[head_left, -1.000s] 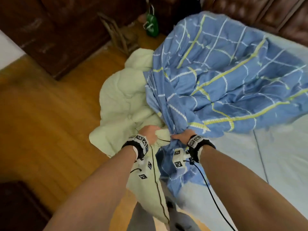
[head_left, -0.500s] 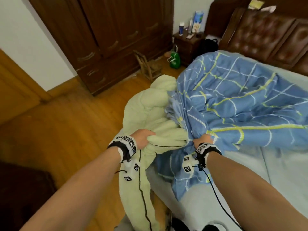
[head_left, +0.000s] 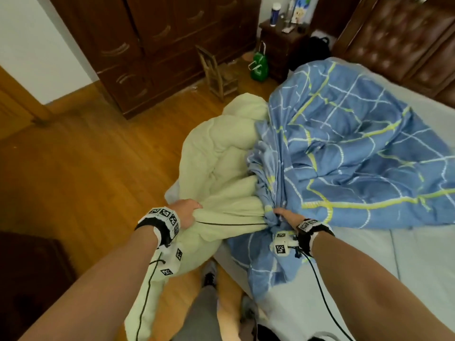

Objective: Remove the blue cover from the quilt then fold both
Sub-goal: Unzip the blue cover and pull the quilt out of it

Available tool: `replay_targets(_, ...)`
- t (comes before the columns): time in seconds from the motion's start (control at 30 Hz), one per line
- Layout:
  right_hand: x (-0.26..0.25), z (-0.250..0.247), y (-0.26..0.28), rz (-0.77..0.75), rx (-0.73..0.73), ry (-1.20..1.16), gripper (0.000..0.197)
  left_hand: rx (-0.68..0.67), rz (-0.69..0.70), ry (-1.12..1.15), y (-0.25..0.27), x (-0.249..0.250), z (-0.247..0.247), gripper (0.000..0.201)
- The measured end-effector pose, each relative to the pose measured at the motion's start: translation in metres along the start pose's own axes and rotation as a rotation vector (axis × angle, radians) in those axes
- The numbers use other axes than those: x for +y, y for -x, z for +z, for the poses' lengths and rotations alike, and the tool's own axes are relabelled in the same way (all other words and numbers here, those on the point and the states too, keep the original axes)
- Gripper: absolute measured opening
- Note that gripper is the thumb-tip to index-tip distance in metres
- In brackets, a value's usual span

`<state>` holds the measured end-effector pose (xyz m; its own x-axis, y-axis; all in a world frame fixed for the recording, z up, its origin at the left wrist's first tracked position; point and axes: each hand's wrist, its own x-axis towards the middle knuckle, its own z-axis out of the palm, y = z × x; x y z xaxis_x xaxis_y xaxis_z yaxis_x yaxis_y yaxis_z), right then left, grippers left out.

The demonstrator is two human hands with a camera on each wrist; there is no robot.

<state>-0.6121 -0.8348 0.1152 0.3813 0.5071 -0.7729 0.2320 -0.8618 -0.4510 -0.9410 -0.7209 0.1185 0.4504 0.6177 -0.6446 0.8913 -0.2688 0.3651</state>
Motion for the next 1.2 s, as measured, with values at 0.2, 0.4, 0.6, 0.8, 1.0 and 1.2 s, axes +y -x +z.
replay_targets(0.2,-0.014,0.035,-0.034,0.117,0.031,0.390,0.049,-0.145,0.028,-0.055,-0.021,-0.017,-0.024,0.036)
replay_targets(0.4,-0.032,0.082,-0.052,-0.034,0.266,0.568,0.053,-0.270,-0.092,-0.210,-0.049,-0.024,-0.026,0.060)
replay_targets(0.6,-0.022,0.076,-0.077,-0.049,0.188,0.539,0.025,-0.417,-0.124,-0.143,-0.077,-0.013,-0.023,0.098)
replay_targets(0.8,-0.008,0.120,-0.140,-0.028,0.193,0.025,0.141,-0.339,-0.008,-0.156,-0.085,-0.007,-0.042,0.043)
replay_targets(1.0,-0.017,0.103,-0.120,0.117,0.271,0.364,0.060,-0.283,0.013,-0.197,-0.077,0.005,-0.056,0.010)
replay_targets(1.2,-0.014,0.069,-0.098,-0.001,0.300,0.452,0.035,-0.263,-0.005,-0.196,-0.074,0.002,-0.054,0.011)
